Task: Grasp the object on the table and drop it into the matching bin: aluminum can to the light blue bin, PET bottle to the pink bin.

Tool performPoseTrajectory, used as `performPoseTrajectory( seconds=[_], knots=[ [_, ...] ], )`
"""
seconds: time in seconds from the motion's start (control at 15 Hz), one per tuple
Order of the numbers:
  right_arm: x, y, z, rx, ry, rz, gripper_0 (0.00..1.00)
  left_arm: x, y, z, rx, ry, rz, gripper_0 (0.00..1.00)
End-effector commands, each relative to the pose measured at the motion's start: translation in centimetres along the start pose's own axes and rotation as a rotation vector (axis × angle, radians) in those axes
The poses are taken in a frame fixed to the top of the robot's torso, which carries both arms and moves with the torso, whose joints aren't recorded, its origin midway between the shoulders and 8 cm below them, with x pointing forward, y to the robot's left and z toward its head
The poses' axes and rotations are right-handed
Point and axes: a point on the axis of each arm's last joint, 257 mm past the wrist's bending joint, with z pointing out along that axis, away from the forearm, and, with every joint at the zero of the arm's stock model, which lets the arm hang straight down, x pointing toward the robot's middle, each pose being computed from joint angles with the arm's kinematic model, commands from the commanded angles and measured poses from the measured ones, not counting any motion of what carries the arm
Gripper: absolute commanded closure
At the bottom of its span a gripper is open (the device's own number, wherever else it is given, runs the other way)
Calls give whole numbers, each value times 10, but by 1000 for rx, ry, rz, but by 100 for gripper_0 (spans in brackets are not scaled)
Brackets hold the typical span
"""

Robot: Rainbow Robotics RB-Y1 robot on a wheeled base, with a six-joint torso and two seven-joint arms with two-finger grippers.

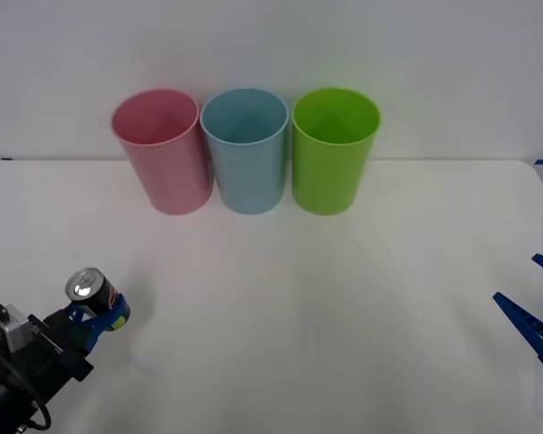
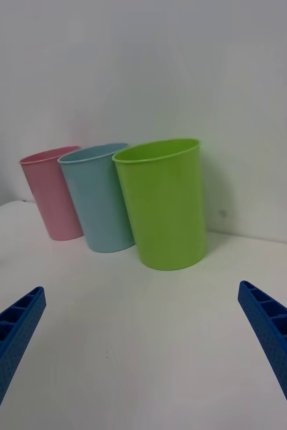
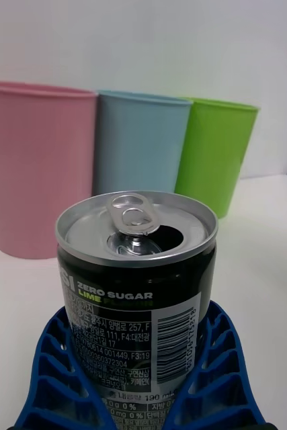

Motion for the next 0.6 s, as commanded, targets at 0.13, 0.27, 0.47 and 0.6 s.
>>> performPoseTrajectory(
  seconds=[0.13, 0.27, 0.47, 0.6],
  knots=[
    [0, 0, 0, 0, 0, 0, 0, -42, 4, 2, -7, -57, -46, 100],
    [0, 0, 0, 0, 0, 0, 0, -63, 2, 9, 3, -89, -74, 100],
    [0, 0, 0, 0, 0, 0, 0, -97, 0, 24, 25, -148, -119, 100],
    [0, 0, 0, 0, 0, 0, 0, -116, 1, 35, 23, -176, -131, 100]
  ],
)
